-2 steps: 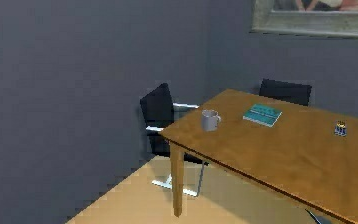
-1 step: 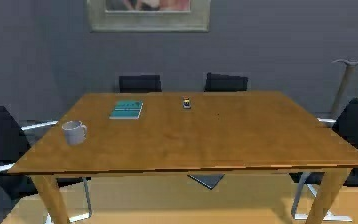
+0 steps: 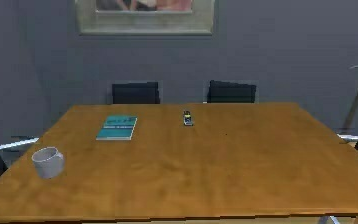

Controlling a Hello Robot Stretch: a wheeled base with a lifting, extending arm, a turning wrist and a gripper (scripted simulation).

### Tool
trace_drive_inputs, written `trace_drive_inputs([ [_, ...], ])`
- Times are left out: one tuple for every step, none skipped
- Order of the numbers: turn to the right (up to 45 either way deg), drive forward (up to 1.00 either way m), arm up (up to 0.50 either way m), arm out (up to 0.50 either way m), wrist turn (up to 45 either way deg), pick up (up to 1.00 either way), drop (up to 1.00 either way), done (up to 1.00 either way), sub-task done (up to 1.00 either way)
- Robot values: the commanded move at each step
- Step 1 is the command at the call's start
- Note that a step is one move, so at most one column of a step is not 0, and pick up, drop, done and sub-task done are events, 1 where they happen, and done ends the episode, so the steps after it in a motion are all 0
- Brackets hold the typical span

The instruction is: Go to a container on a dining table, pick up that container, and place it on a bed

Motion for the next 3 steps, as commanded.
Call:
trace_drive_inputs([
  [-45.0,0.00,0.00,0.00,0.0,0.00,0.00,0.00,0.00],
  [-45.0,0.00,0.00,0.00,0.0,0.00,0.00,0.00,0.00],
  [-33.0,0.00,0.00,0.00,0.0,0.00,0.00,0.00,0.00],
])
